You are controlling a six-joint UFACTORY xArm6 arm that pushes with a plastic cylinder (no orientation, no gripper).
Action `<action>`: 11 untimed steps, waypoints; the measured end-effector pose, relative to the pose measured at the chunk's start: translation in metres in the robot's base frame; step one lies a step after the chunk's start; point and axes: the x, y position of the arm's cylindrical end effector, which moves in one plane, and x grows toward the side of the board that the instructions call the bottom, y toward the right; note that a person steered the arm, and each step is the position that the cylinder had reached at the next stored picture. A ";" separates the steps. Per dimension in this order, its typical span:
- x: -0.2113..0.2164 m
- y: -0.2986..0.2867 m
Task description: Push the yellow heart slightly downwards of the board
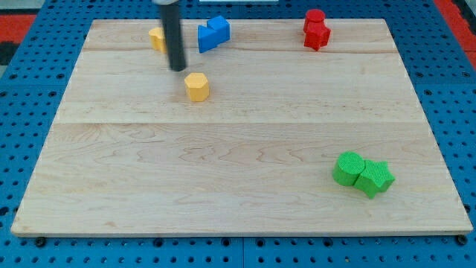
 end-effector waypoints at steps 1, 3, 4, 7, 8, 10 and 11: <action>-0.014 -0.060; -0.144 -0.012; -0.087 0.027; -0.096 0.031; -0.115 0.010; -0.086 0.030; -0.056 0.008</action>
